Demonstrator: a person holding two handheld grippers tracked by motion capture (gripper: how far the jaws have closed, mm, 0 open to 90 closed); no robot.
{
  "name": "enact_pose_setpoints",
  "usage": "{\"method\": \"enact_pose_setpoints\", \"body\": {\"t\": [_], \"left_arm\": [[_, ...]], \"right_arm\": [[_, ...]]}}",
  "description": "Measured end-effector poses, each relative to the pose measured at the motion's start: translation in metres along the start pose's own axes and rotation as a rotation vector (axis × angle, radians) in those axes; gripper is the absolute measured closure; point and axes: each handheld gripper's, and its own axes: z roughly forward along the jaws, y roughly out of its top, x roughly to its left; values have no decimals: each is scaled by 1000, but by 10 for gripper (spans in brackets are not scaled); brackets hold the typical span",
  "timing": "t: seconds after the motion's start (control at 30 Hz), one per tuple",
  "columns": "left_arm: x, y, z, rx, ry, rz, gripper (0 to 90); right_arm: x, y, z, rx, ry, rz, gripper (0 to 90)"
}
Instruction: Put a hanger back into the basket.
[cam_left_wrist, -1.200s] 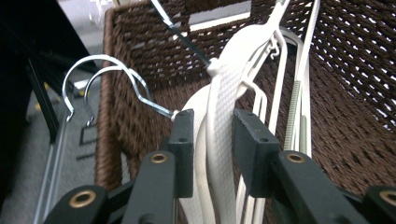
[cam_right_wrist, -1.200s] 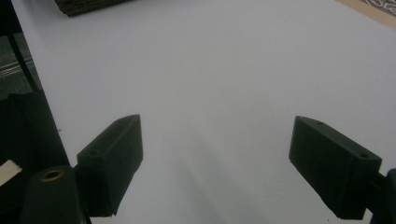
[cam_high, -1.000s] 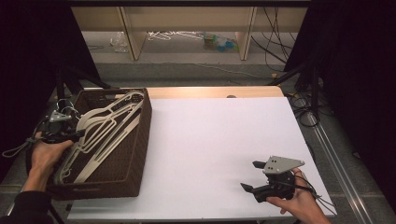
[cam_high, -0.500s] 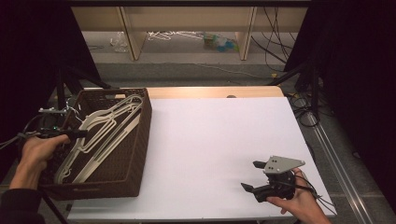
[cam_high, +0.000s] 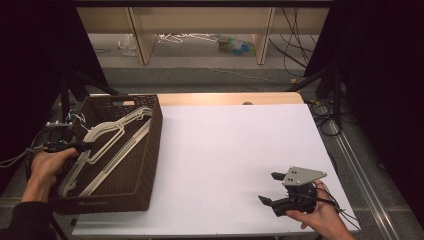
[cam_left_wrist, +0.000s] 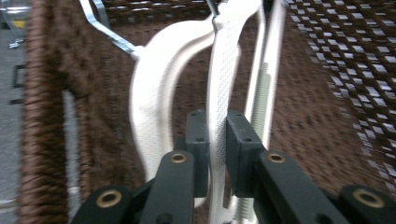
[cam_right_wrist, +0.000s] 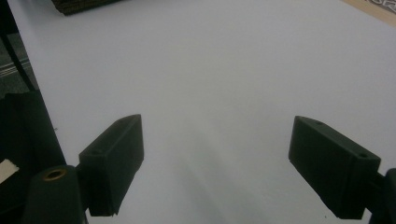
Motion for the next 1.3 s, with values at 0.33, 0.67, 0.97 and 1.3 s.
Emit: {"method": "enact_pose_setpoints", "body": {"t": [0.33,0.67,0.97,1.3], "left_arm": [[4,-7,-5,-28,73,0,649],[-15,-3,-21,-104,53,46,548],[-63,-3,-40,-267,-33,66,395],[-123,-8,-58,-380,-151,161,285]], "right_arm": [[0,0,1,6,2,6,189],[0,1,2,-6,2,2,187],[-2,0,3,-23,-5,11,184],[-1,-2,6,-36,-14,21,181]]}}
